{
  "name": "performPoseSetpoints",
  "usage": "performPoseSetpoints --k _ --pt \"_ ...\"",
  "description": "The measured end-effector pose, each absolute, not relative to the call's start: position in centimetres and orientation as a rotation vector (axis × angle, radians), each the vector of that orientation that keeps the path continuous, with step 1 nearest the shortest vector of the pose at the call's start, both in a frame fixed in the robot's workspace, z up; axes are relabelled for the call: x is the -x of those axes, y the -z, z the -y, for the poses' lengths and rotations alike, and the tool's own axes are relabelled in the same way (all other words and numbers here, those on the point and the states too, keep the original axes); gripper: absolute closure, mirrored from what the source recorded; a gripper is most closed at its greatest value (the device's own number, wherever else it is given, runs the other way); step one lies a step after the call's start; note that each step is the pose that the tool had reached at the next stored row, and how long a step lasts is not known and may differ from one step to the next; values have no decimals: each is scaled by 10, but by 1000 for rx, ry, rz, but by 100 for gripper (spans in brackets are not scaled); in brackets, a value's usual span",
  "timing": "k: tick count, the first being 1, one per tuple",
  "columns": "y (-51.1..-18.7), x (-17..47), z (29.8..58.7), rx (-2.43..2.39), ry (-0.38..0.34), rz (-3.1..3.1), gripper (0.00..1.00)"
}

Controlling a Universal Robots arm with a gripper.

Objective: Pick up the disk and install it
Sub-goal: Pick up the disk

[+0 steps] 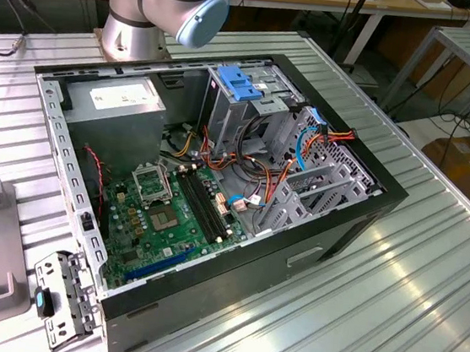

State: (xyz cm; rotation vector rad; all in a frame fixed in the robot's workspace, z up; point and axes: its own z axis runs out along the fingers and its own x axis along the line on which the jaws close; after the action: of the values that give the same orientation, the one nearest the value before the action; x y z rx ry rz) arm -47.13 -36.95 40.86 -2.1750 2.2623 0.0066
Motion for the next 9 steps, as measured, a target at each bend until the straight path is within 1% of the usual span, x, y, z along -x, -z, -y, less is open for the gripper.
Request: performPoseSetpoints --k 9 --pt "-417 471 370 2175 -7 -2263 63"
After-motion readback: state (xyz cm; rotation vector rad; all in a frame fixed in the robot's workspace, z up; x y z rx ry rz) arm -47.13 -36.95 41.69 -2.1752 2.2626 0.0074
